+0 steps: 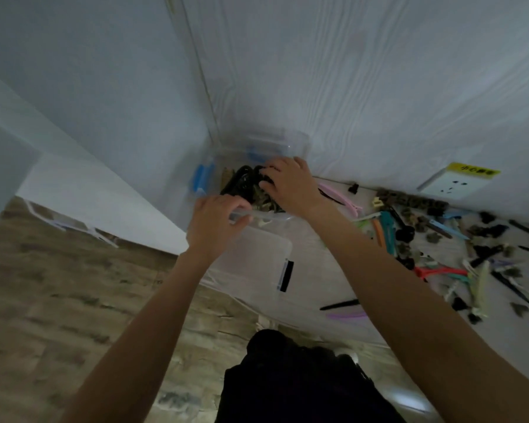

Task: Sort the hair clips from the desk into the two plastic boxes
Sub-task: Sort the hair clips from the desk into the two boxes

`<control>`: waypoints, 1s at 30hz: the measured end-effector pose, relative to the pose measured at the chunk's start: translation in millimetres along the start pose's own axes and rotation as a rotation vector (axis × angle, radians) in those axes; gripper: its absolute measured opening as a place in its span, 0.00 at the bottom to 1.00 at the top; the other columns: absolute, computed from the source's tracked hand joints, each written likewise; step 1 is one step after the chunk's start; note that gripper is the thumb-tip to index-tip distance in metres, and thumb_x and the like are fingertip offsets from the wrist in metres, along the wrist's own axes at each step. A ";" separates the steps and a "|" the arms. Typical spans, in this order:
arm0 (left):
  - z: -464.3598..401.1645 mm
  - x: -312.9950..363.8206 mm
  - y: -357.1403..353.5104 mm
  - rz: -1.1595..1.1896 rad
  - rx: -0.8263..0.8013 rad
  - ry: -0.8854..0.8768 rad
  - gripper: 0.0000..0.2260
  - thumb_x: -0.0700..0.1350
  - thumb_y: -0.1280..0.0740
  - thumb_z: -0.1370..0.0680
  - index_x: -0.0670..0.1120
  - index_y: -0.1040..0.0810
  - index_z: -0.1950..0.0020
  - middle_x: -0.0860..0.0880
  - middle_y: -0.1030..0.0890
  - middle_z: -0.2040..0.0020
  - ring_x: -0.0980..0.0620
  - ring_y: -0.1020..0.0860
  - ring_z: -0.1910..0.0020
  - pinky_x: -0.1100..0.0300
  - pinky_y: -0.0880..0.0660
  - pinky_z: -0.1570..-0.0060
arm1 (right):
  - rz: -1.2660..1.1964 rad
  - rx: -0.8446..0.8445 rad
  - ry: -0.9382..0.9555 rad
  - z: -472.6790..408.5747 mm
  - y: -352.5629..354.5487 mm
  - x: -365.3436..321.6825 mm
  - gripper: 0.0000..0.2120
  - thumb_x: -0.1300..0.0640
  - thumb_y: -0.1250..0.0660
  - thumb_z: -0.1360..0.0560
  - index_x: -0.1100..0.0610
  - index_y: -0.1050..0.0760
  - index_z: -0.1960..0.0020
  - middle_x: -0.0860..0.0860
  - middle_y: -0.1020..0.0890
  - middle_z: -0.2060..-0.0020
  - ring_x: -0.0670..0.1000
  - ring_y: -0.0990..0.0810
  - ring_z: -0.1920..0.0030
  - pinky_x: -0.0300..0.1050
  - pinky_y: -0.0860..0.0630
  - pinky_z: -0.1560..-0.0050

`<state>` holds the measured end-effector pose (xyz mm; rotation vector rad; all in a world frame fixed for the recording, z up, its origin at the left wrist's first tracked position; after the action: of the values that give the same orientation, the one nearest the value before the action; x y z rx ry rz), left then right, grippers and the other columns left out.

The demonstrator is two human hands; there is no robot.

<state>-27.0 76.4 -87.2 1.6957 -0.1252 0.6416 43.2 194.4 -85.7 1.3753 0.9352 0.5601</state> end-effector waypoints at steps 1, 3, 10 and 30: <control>-0.5 -0.8 0.6 -0.002 0.004 -0.005 0.05 0.53 0.32 0.28 0.56 0.23 0.54 0.57 0.19 0.59 0.53 0.23 0.59 0.51 0.31 0.49 | -0.012 -0.041 -0.005 -1.0 -5.3 0.0 0.18 0.48 0.46 0.20 0.53 0.29 0.34 0.49 0.28 0.33 0.52 0.35 0.30 0.53 0.46 0.29; -2.1 -3.2 0.0 -0.009 -0.002 -0.005 0.05 0.53 0.32 0.28 0.56 0.23 0.54 0.57 0.19 0.58 0.53 0.22 0.58 0.52 0.32 0.49 | -0.027 -0.160 -0.023 -2.9 -15.0 3.4 0.21 0.47 0.51 0.19 0.53 0.35 0.29 0.48 0.35 0.28 0.49 0.43 0.26 0.55 0.54 0.26; -2.0 31.5 11.9 0.088 0.131 -0.053 0.15 0.50 0.38 0.29 0.48 0.22 0.45 0.47 0.19 0.50 0.46 0.23 0.49 0.53 0.27 0.48 | -0.399 0.170 -0.098 69.5 41.8 30.8 0.18 0.53 0.43 0.21 0.57 0.30 0.33 0.55 0.29 0.33 0.55 0.35 0.31 0.51 0.42 0.29; -30.4 153.7 -191.1 -0.052 -0.418 -0.087 0.20 0.46 0.34 0.25 0.45 0.32 0.33 0.42 0.28 0.37 0.42 0.30 0.39 0.50 0.30 0.44 | -0.195 -0.126 -0.316 285.5 -50.5 122.6 0.11 0.56 0.22 0.41 0.53 0.21 0.62 0.53 0.20 0.59 0.58 0.21 0.57 0.48 0.23 0.58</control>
<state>172.2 190.6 -178.4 1.3177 -0.2578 0.4645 334.7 123.2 -180.6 1.2005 0.7521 0.2395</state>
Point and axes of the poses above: each hand's wrist, its own z-axis away from the middle knuckle, its own y-axis out of the back of the hand, x = y × z, the point moved 10 cm from there along -z, towards the middle knuckle
